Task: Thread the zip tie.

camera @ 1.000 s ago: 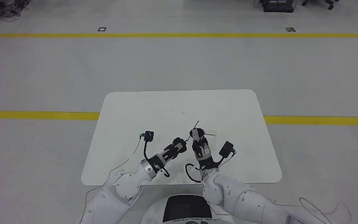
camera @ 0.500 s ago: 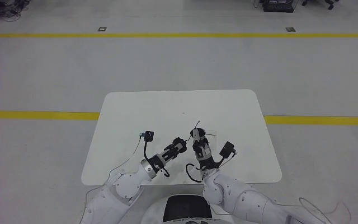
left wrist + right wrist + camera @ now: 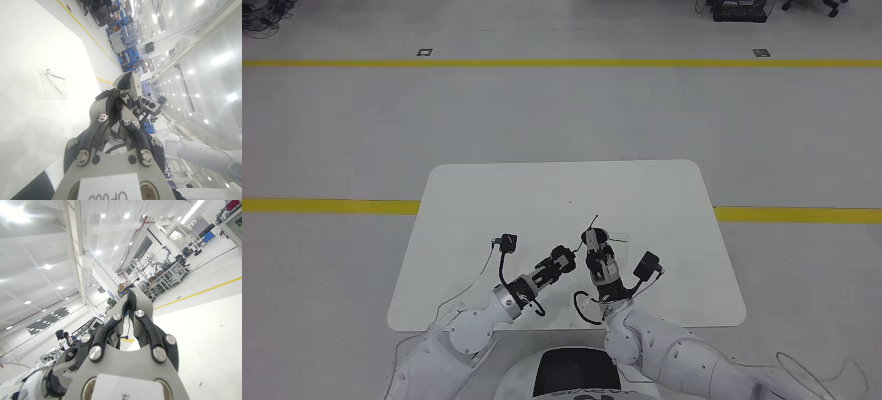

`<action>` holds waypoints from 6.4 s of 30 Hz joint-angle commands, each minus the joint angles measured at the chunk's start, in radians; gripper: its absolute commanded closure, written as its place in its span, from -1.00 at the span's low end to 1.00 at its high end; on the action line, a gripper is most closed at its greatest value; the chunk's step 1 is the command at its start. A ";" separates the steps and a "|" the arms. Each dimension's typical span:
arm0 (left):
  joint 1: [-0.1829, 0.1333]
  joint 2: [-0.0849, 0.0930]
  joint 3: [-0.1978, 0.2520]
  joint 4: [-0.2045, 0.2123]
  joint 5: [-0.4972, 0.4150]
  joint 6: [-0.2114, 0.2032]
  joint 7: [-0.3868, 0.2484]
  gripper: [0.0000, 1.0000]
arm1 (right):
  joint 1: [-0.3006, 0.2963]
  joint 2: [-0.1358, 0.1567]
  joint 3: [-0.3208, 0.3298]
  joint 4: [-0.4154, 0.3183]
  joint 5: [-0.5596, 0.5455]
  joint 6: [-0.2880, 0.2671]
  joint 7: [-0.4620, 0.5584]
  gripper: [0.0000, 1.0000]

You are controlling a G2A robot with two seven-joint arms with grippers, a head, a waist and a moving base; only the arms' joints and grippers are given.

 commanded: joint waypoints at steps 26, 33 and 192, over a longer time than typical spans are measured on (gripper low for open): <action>0.000 0.000 0.000 0.000 0.000 0.000 0.000 1.00 | -0.001 -0.002 0.002 0.000 -0.002 0.000 0.004 1.00; 0.000 0.000 0.000 0.000 0.000 0.000 0.000 1.00 | 0.001 -0.005 0.002 0.003 -0.003 0.000 0.009 1.00; 0.000 0.000 0.000 0.000 0.000 0.000 0.000 1.00 | 0.004 0.011 -0.061 -0.078 0.140 0.000 0.028 1.00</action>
